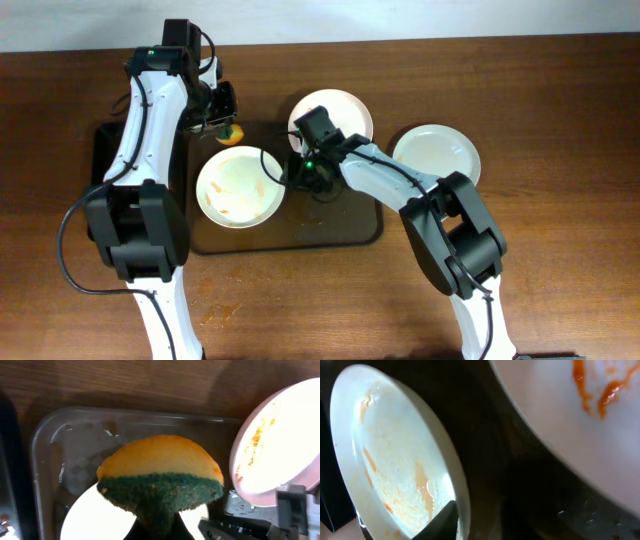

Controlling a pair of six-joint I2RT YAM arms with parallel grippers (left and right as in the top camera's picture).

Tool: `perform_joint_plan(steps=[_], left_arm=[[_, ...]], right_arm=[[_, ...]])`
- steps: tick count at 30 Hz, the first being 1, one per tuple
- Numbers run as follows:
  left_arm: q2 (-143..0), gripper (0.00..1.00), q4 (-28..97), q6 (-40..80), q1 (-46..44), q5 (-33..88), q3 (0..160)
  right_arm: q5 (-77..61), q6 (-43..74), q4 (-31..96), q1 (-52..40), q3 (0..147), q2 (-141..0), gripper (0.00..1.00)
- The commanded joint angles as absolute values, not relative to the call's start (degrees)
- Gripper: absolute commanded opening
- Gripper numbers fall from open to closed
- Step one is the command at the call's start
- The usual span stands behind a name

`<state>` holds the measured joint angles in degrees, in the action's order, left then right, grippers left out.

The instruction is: Clean dirty plates on tray and stack at the side

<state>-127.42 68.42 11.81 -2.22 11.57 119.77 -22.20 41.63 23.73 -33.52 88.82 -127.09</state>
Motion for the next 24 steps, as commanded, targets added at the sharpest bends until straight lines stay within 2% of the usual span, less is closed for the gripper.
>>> perform_joint_plan(steps=[1,6,9,11,14,16,20,24], left_arm=[[-127.4,0.00,68.6,11.9,-2.1,7.4,120.7],[-127.6,0.00,66.4,11.9,-2.1,7.3,120.7],[-127.6,0.00,66.1,11.9,-2.1,4.5,120.7],[-127.7,0.00,65.6,11.9,-2.1,4.4,120.7],[-127.7,0.00,64.9,11.9,-2.1,4.4,120.7],[-127.7,0.00,65.0,11.9,-2.1,4.4,120.7],[-127.7,0.00,65.3,11.9,-2.1,0.9,120.6],[-127.7,0.02,65.1,11.9,-2.1,0.0,120.5]], right_arm=[[-19.7,43.6,23.6,-34.5,88.8,-128.1,0.26],[-18.8,43.6,22.3,-35.2,88.8,-128.7,0.25],[-18.7,43.6,22.0,-35.6,88.8,-129.1,0.16],[-18.8,43.6,22.5,-35.6,88.8,-129.1,0.04],[-19.5,43.3,27.7,-35.5,91.0,-128.6,0.04],[-18.7,38.8,33.8,-35.5,94.7,-127.5,0.04],[-6.4,33.7,47.4,-35.7,101.6,-123.0,0.04],[3.3,30.4,54.0,-36.0,102.1,-117.1,0.04]])
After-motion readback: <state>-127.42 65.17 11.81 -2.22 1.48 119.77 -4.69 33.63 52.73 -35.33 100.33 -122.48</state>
